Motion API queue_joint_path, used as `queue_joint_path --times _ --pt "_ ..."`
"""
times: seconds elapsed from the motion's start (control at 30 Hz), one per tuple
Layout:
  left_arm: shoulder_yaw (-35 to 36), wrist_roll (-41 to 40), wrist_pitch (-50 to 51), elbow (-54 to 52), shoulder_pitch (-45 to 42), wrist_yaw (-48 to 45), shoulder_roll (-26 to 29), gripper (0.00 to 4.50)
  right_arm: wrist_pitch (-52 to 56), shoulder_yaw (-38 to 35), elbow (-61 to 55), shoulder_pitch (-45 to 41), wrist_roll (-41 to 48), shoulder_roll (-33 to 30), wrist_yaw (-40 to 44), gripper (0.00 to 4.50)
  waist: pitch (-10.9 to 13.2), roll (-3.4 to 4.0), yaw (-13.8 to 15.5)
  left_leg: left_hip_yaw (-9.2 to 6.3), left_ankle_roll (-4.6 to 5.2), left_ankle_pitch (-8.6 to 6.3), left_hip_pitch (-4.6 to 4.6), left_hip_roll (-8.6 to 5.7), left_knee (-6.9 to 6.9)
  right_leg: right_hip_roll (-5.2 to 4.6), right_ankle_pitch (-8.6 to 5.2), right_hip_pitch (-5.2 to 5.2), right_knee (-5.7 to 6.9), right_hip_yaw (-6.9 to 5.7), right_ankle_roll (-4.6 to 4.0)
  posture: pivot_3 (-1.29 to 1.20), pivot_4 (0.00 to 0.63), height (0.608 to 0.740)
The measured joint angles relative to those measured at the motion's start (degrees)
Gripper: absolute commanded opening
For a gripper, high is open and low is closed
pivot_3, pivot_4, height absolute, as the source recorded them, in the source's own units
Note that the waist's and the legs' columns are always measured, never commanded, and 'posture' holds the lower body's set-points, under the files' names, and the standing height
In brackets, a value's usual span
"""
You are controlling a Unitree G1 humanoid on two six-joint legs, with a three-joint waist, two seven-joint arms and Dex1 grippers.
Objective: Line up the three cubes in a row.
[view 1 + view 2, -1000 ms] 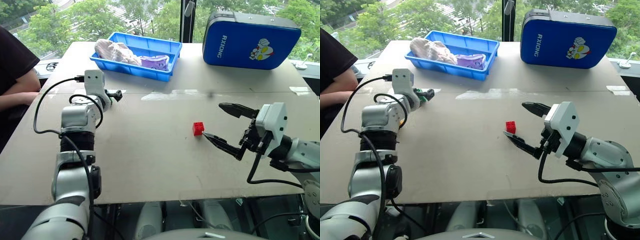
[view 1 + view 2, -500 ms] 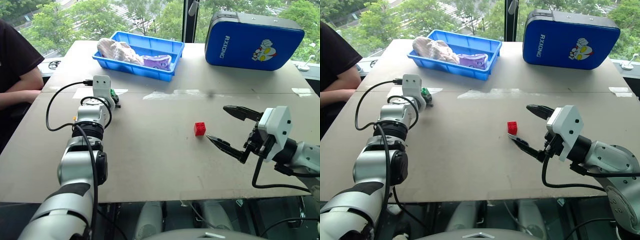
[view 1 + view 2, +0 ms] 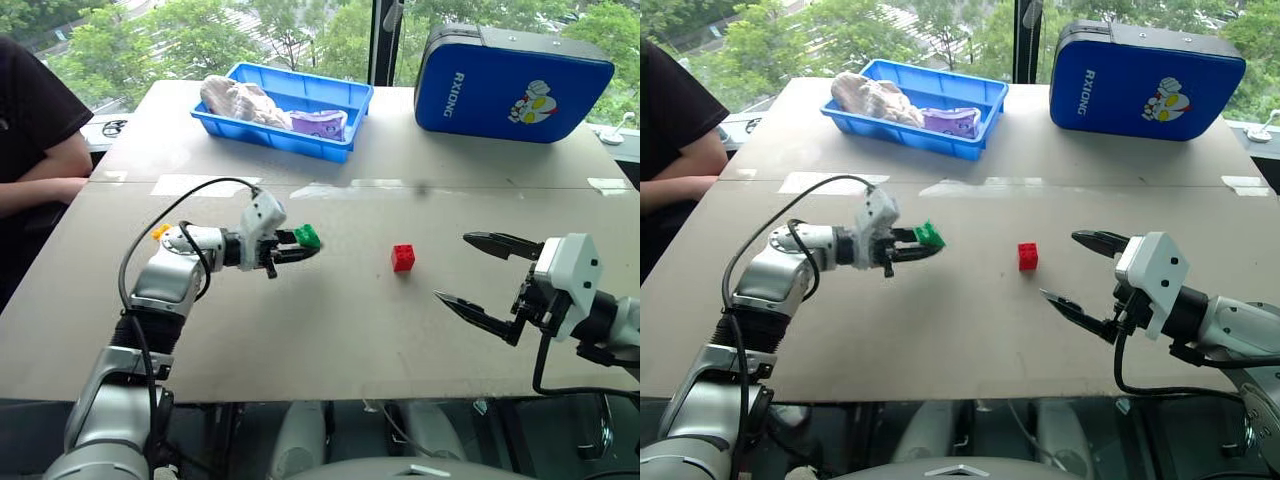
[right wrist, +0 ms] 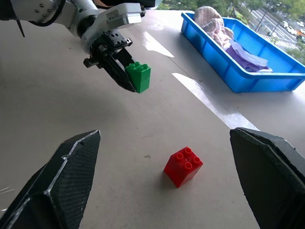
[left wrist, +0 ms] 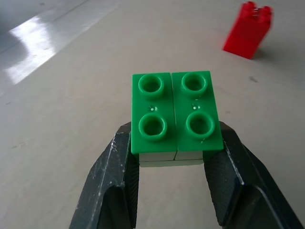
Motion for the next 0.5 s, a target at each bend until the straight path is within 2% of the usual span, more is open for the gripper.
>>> queue_joint_path --times 0.2,0.5 --pt "-5.2 5.9 -12.0 9.7 -8.7 -8.2 -2.7 1.32 -0.9 -1.7 1.4 3.6 2.0 0.0 1.7 4.50 0.0 0.00 -0.2 -0.08 0.06 -0.02 -0.01 -0.08 0.09 0.01 0.06 0.03 0.00 0.11 -0.07 0.00 0.150 0.740" --pt "-8.2 11.1 -25.3 26.2 -14.8 -15.2 -6.7 1.32 -4.4 -1.9 3.2 5.5 -0.7 -1.9 3.7 4.50 0.0 0.00 -0.3 -0.06 0.09 -0.05 -0.09 -0.05 0.08 0.22 0.05 -0.04 -0.03 0.14 -0.04 0.00 0.150 0.740"
